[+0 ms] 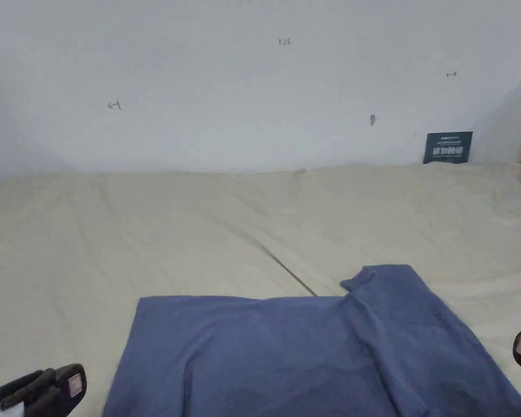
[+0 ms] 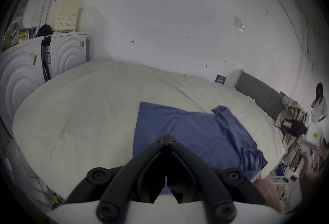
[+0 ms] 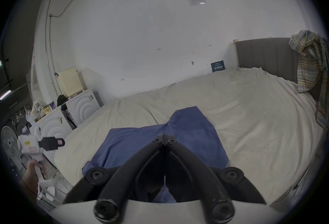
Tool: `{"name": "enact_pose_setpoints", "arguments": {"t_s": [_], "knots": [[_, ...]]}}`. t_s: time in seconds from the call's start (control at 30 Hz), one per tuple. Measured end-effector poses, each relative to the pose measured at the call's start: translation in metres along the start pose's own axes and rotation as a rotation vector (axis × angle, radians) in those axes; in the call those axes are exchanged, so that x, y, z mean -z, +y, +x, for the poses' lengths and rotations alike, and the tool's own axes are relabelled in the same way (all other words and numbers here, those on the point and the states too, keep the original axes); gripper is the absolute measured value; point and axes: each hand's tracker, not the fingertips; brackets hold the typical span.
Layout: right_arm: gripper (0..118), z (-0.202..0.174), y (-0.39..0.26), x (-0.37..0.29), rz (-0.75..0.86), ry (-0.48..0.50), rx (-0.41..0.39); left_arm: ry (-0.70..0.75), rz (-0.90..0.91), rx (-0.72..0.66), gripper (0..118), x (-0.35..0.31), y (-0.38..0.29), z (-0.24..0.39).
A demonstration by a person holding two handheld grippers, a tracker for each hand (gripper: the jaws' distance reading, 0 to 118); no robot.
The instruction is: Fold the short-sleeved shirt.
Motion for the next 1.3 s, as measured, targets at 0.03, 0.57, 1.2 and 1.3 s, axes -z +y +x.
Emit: {"name": "enact_pose_setpoints", "arguments": {"t_s": [0.03,0.57,1.2,1.3], "knots": [[0,-0.002,0.002,0.007,-0.007,-0.001,-0.008,-0.006,-0.001,0.001,0,0.013,0.014,-0.008],[0,-0.017,-0.006,0.104,-0.15,0.105,-0.015,0.061,-0.419,-0.048,115,0.339,0.1,-0.038],[0,-0.024,-0.017,0.137,-0.232,0.141,-0.019,0.015,-0.542,0.193,2,0.364,0.077,-0.021],[0,0.001,0.006,0.144,-0.202,0.141,-0.047,-0.004,-0.562,0.183,2,0.355,0.073,-0.017]]}}
